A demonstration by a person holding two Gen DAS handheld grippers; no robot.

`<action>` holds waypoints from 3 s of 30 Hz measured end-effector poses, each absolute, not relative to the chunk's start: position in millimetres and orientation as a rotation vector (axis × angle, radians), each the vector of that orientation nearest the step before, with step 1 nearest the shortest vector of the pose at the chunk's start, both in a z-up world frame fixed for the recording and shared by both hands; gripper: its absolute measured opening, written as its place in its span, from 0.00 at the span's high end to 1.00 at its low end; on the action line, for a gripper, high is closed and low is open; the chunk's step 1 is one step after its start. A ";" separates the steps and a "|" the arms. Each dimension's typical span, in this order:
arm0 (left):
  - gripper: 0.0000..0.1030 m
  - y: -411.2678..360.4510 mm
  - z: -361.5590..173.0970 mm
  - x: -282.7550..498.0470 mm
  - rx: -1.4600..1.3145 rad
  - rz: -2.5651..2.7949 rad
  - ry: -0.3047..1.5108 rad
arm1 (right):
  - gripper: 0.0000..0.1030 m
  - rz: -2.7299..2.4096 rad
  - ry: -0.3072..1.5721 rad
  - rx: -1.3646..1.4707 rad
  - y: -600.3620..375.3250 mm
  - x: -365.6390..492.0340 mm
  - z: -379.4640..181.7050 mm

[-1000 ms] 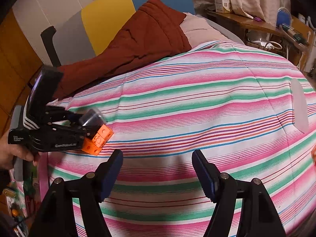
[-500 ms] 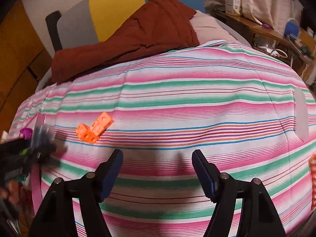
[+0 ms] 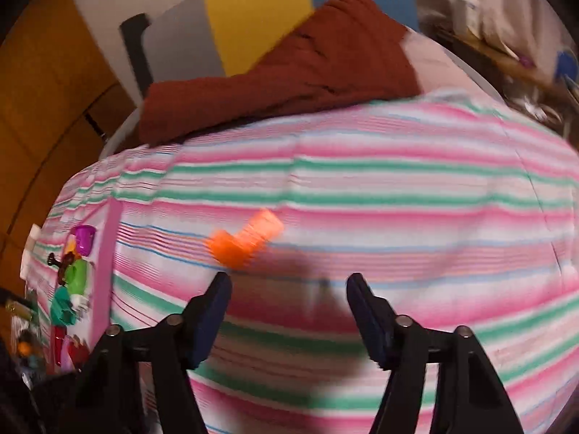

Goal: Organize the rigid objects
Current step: 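Grasp the orange connected cubes with the right gripper and lift them, then carry the cylinder container into the tray and open the left gripper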

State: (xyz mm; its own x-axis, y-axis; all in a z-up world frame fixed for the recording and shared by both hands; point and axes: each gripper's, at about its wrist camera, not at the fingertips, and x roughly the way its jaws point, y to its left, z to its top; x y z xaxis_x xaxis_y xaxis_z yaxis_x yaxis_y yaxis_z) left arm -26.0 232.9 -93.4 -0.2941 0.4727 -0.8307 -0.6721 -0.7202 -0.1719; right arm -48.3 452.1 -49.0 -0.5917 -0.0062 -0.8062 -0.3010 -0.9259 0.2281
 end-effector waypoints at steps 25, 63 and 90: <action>0.58 220.6 -98.2 -18.6 -1.183 2.069 0.193 | 0.62 2.473 0.704 -1.388 484.0 -32.2 -84.9; 0.58 227.4 -98.1 -6.9 -1.158 2.151 0.271 | 0.67 2.541 0.179 -1.574 431.2 -47.0 -104.0; 0.58 209.0 -69.7 10.8 -1.068 2.162 0.237 | 0.66 2.593 0.239 -1.526 438.3 -41.6 -106.9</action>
State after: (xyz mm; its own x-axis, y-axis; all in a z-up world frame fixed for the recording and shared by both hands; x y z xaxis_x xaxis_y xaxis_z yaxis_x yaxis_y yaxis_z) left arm 10.8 209.0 -69.7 -0.4121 0.5121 -0.7536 -0.6630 -0.7359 -0.1375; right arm -41.6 438.3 -106.9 -0.4831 0.0255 -0.8752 -0.1853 -0.9799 0.0737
